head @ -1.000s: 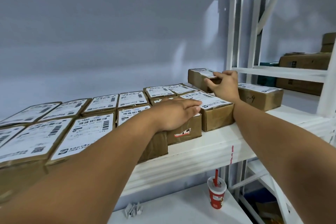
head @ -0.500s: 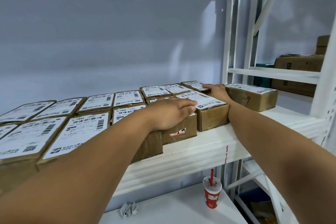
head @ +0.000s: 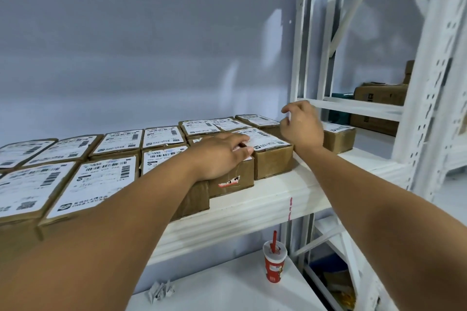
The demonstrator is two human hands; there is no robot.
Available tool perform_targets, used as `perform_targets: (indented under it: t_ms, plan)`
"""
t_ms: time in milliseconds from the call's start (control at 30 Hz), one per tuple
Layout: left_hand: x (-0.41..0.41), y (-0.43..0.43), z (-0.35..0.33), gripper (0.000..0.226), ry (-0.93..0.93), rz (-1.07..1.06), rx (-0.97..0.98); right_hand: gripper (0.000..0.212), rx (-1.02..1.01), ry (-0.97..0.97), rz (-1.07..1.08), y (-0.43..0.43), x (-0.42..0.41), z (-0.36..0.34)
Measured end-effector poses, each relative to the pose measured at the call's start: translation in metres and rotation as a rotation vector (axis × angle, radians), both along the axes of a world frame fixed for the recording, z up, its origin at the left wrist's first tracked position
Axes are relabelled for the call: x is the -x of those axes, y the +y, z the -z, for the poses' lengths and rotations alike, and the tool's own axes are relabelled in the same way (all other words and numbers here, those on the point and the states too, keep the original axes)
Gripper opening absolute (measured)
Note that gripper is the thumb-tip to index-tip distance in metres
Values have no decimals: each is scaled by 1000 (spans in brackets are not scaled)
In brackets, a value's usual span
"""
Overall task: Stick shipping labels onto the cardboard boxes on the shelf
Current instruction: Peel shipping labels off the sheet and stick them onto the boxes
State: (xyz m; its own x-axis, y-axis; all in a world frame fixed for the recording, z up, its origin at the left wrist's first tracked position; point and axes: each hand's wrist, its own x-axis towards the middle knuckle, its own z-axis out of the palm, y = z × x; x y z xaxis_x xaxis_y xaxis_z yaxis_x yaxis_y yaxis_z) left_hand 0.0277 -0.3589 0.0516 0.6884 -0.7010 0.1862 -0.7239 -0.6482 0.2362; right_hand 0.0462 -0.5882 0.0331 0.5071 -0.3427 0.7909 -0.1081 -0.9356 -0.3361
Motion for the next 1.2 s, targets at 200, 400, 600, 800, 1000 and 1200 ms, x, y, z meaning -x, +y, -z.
perform_targets:
  t_ms: [200,400,600,800,1000,1200]
  plan:
    - [10,3,-5,51,11,43,-11,53,-171,223,342,-33,36,-4]
    - [8,4,-3,51,14,1,-6,44,-456,278,184,-58,53,9]
    - [3,3,-1,50,-14,-15,-22,54,-529,193,47,-64,55,19]
    - [3,2,-1,55,-47,-5,-55,78,-617,303,46,-71,52,19]
    - [4,2,-3,53,-11,17,-25,65,-621,265,21,-67,60,19]
    - [4,3,-2,51,-36,16,-13,67,-615,54,118,-47,74,18]
